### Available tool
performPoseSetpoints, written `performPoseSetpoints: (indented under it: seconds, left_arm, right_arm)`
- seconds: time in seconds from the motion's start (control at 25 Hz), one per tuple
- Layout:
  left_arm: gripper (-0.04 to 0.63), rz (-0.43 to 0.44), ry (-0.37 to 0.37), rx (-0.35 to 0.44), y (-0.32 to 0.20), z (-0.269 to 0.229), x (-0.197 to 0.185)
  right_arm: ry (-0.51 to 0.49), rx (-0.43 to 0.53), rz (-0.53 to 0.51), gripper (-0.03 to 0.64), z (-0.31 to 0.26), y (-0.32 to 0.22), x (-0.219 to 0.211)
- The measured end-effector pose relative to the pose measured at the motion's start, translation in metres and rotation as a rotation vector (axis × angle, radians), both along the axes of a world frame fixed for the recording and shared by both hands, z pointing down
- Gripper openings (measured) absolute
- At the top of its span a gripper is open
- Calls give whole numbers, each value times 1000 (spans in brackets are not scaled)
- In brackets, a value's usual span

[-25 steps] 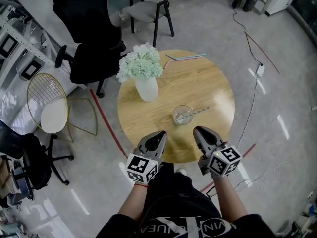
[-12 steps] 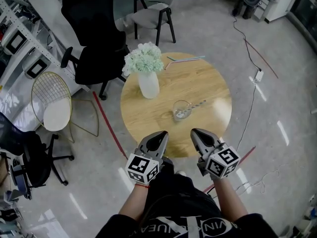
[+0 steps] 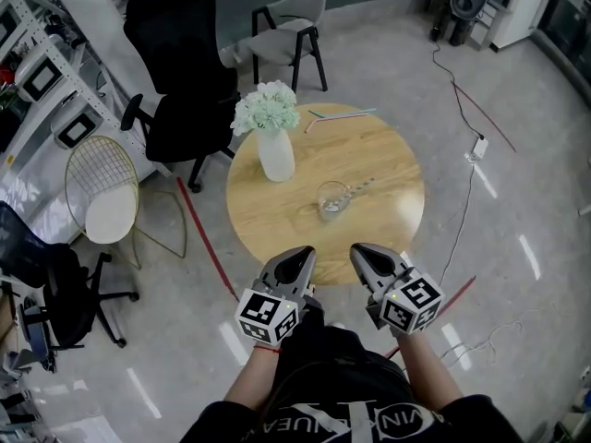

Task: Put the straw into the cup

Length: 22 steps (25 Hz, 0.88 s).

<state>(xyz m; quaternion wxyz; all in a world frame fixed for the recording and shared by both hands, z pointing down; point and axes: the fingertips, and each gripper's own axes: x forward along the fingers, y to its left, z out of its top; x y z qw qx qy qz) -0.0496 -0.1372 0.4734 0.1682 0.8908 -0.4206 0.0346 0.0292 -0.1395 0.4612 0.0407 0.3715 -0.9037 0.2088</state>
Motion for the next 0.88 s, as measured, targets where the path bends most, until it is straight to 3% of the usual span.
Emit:
performPoseSetpoints:
  seconds: [0.88]
  left_arm:
    - [17, -22, -5, 67, 39, -26, 29]
  right_arm:
    - [14, 92, -55, 3, -25, 38, 16]
